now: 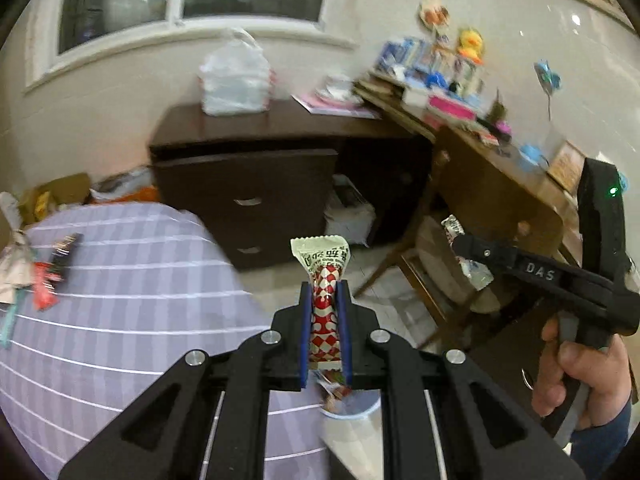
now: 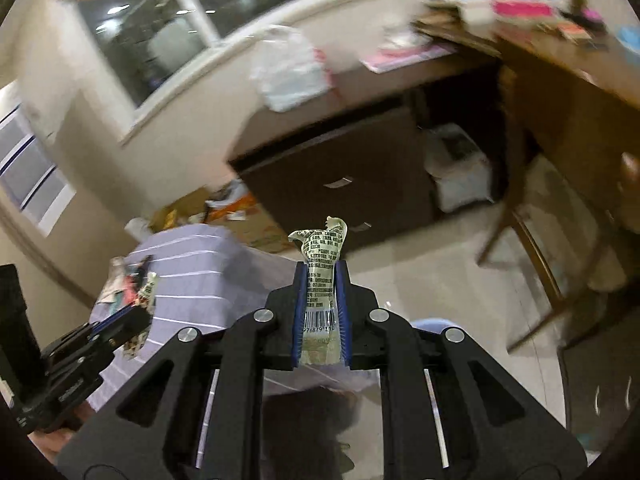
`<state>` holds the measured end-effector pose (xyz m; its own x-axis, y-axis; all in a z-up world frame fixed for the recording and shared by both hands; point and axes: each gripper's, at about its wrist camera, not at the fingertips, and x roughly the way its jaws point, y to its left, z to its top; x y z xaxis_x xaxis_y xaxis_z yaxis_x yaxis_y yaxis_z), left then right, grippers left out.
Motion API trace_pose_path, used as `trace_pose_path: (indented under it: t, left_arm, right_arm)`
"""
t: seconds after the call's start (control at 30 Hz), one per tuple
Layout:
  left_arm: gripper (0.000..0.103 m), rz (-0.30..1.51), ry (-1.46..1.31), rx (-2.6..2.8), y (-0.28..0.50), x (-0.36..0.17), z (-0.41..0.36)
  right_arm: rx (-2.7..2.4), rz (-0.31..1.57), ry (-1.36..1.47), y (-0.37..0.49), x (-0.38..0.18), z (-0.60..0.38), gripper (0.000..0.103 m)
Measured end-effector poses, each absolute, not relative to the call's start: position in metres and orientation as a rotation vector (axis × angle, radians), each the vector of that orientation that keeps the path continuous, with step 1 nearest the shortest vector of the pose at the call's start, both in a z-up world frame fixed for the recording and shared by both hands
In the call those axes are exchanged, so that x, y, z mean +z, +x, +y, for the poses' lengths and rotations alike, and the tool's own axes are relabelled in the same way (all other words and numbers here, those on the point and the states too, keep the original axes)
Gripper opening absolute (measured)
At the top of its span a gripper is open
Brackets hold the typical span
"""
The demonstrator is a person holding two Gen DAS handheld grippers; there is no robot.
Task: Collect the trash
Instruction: 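Carry both wrappers to the blue bin and open both tools, then move both tools back over the table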
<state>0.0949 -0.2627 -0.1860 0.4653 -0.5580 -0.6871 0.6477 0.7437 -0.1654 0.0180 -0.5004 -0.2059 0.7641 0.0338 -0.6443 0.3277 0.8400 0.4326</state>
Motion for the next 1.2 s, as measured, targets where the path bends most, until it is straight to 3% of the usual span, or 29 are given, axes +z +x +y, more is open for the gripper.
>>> trace_pose_path:
  t: [0.4, 0.53, 0.57, 0.6, 0.63, 0.67, 0.7, 0.77, 0.8, 1.2]
  left_arm:
    - [0.012, 1.017, 0.236, -0.815, 0.101, -0.275, -0.358]
    - [0.013, 1.052, 0.240, -0.834, 0.107, -0.290, -0.369]
    - [0.019, 1.059, 0.243, -0.840, 0.108, -0.292, -0.372]
    - [0.043, 1.074, 0.252, -0.840, 0.111, -0.296, -0.375]
    - [0.062, 1.087, 0.257, -0.826, 0.114, -0.299, -0.376]
    - [0.084, 1.084, 0.250, -0.806, 0.117, -0.299, -0.374]
    - [0.085, 1.058, 0.224, -0.782, 0.120, -0.296, -0.369]
    - [0.085, 1.054, 0.202, -0.780, 0.123, -0.292, -0.363]
    - [0.086, 1.056, 0.198, -0.766, 0.125, -0.290, -0.359]
    - [0.093, 0.884, 0.150, -0.707, 0.119, -0.226, -0.310]
  right_arm:
    - [-0.220, 0.867, 0.717, 0.021, -0.310, -0.546, 0.015]
    - [-0.224, 0.888, 0.761, 0.026, -0.329, -0.553, 0.020]
    - [-0.232, 0.897, 0.771, 0.026, -0.334, -0.557, 0.034]
    - [-0.238, 0.900, 0.781, 0.025, -0.338, -0.559, 0.049]
    - [-0.251, 0.897, 0.793, 0.024, -0.340, -0.562, 0.072]
    - [-0.271, 0.889, 0.797, 0.022, -0.341, -0.564, 0.074]
    - [-0.277, 0.886, 0.798, 0.020, -0.342, -0.565, 0.074]
    - [-0.283, 0.884, 0.805, 0.018, -0.341, -0.566, 0.091]
    - [-0.300, 0.883, 0.799, 0.017, -0.340, -0.567, 0.094]
    - [-0.345, 0.848, 0.742, 0.023, -0.301, -0.546, 0.097]
